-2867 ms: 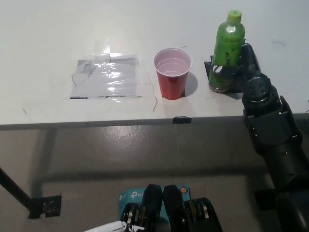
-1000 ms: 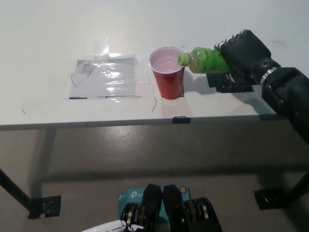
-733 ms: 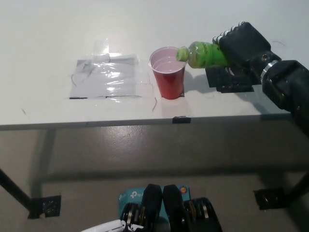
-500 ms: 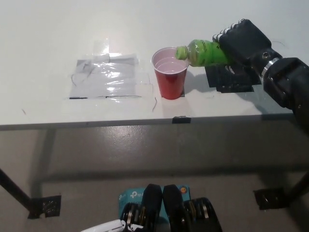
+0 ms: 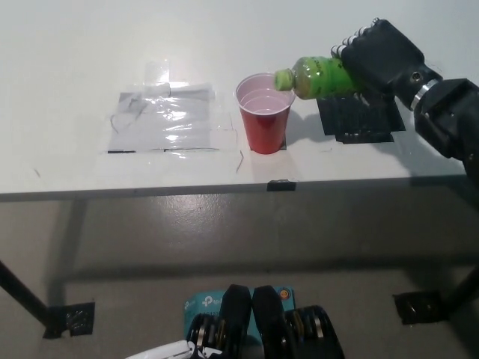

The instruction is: The robot uses its right hand to pick up a bottle kept in the middle of the desk and tilt it into a cup kept next to it to pour water out

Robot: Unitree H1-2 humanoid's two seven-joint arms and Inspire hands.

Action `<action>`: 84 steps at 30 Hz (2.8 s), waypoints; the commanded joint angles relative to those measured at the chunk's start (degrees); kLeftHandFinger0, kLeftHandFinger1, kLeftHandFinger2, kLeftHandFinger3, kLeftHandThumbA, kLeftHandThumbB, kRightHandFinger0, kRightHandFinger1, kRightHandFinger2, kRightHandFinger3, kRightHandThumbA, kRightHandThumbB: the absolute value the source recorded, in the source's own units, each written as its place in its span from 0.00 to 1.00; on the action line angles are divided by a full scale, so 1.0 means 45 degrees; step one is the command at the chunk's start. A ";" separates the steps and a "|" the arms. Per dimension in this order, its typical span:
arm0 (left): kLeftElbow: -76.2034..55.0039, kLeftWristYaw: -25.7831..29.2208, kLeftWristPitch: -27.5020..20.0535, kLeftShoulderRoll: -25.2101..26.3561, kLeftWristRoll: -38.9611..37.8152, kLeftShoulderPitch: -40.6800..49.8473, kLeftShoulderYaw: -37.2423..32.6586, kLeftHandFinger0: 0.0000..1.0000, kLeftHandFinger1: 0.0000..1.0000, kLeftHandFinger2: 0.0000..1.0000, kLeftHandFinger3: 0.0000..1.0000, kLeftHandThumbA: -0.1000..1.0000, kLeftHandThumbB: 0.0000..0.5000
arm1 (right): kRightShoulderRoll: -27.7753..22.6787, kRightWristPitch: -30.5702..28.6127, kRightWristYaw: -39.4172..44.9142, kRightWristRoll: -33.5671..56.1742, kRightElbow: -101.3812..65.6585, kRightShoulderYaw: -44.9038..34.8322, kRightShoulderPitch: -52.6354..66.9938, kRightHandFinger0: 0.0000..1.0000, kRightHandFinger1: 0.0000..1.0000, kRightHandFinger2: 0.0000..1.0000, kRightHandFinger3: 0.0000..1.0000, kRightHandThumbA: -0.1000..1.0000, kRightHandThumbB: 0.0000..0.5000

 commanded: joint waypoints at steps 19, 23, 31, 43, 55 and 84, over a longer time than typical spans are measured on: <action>-0.0452 -0.0136 0.0176 0.0278 -0.0080 -0.0016 0.0234 1.00 1.00 1.00 1.00 0.54 1.00 | -0.0095 0.0820 0.2141 -0.2928 -0.0690 0.0872 -0.2748 0.00 0.02 0.28 0.01 0.04 0.00; -0.0454 -0.0120 0.0176 0.0257 -0.0082 -0.0004 0.0242 1.00 1.00 1.00 1.00 0.53 1.00 | 0.0026 0.0742 0.1740 -0.3613 -0.0355 0.1457 -0.3067 0.00 0.00 0.22 0.00 0.15 0.01; -0.0486 -0.0062 0.0170 0.0239 0.0031 0.0005 0.0214 1.00 1.00 1.00 1.00 0.54 1.00 | -0.0043 0.0856 0.1946 -0.4438 -0.0515 0.1940 -0.3120 0.00 0.00 0.15 0.01 0.31 0.09; -0.0459 -0.0022 0.0100 0.0220 -0.0025 0.0057 0.0293 1.00 1.00 1.00 1.00 0.56 1.00 | 0.0061 0.0589 0.1745 -0.2889 -0.0627 0.0423 -0.2447 0.00 0.00 0.12 0.02 0.00 0.11; -0.0418 -0.0099 0.0098 0.0192 -0.0215 0.0075 0.0372 1.00 1.00 1.00 1.00 0.52 1.00 | 0.1263 0.2510 0.4633 0.0779 -0.1375 -0.4213 -0.0888 0.00 0.05 0.31 0.54 0.11 0.00; -0.0356 0.0142 -0.0317 0.0092 0.0000 0.0310 0.0426 1.00 1.00 1.00 1.00 0.55 1.00 | 0.5923 -0.3118 -0.0836 0.8922 0.0678 -1.2777 0.1753 0.00 0.00 0.05 0.22 0.00 0.01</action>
